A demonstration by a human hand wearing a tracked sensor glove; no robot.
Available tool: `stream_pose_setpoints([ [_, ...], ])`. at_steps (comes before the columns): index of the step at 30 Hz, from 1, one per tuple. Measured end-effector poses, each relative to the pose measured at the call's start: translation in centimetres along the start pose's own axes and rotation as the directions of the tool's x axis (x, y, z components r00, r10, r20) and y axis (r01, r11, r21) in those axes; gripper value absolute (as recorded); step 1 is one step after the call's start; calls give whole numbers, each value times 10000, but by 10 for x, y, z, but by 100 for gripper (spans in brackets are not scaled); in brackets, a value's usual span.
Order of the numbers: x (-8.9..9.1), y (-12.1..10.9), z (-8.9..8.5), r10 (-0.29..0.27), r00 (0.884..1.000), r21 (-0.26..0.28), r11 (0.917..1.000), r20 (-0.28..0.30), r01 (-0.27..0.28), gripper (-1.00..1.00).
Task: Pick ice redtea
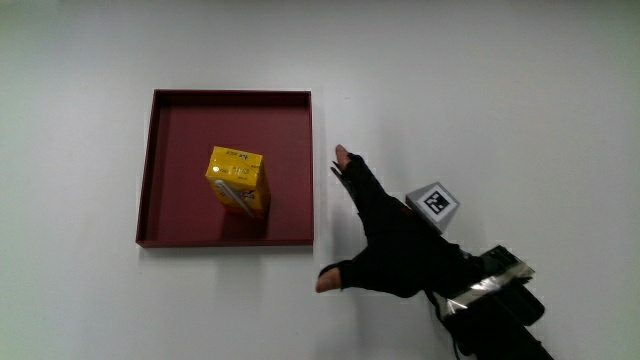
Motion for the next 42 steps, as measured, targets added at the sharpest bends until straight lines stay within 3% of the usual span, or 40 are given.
stream_pose_setpoints([
  [3,-5,15,-8,350,9989,-259,9990,-303,-358,0],
  [4,-3,20,-10,407,9990,-284,9988,-162,-411,0],
  [6,-5,28,-14,296,9990,-332,9990,-342,-308,0],
  [8,-6,37,-17,702,9962,-370,9967,-514,-721,0],
  [25,-8,88,-39,1057,9819,-292,9933,-1570,-1116,0],
  [38,-5,96,-45,1365,9693,210,9906,-2045,-1351,0],
  [42,-2,93,-44,1781,9533,742,9835,-2441,-1647,7],
])
